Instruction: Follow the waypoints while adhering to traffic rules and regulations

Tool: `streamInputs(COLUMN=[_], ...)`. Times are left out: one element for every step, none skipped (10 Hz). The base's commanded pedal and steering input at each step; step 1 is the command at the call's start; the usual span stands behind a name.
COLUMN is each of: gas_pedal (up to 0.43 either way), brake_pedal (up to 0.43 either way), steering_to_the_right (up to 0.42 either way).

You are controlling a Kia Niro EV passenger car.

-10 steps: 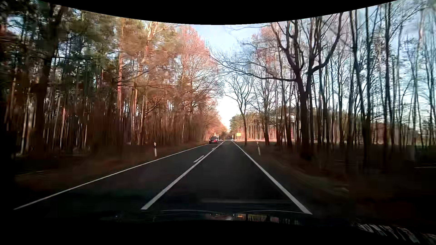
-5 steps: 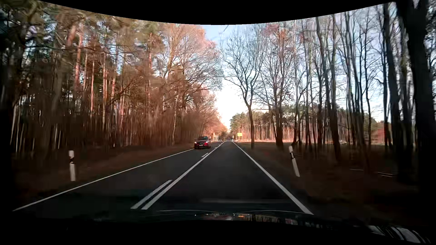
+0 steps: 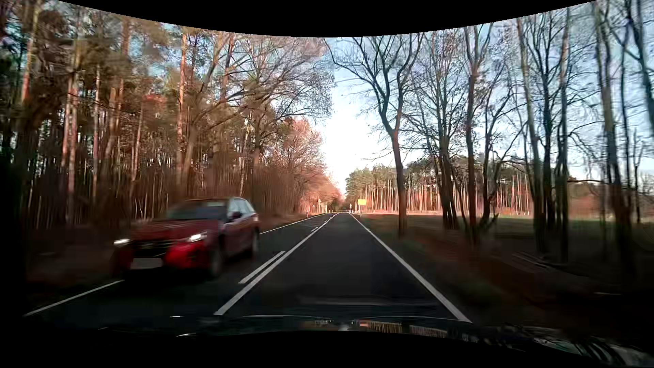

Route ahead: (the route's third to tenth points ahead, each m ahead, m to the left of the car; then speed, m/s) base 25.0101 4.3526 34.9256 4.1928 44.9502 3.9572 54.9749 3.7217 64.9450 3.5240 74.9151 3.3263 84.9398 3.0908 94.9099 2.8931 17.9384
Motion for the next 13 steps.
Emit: streamInputs(gas_pedal=[0.15,0.15,0.15,0.15,0.138,0.138,0.138,0.138,0.138,0.138,0.138,0.138,0.138], brake_pedal=[0.0,0.0,0.0,0.0,0.0,0.0,0.0,0.0,0.0,0.0,0.0,0.0,0.0], steering_to_the_right=[-0.002,-0.002,-0.002,-0.002,-0.002,-0.002,-0.001,-0.002,-0.001,-0.002,-0.002,-0.002,-0.002])
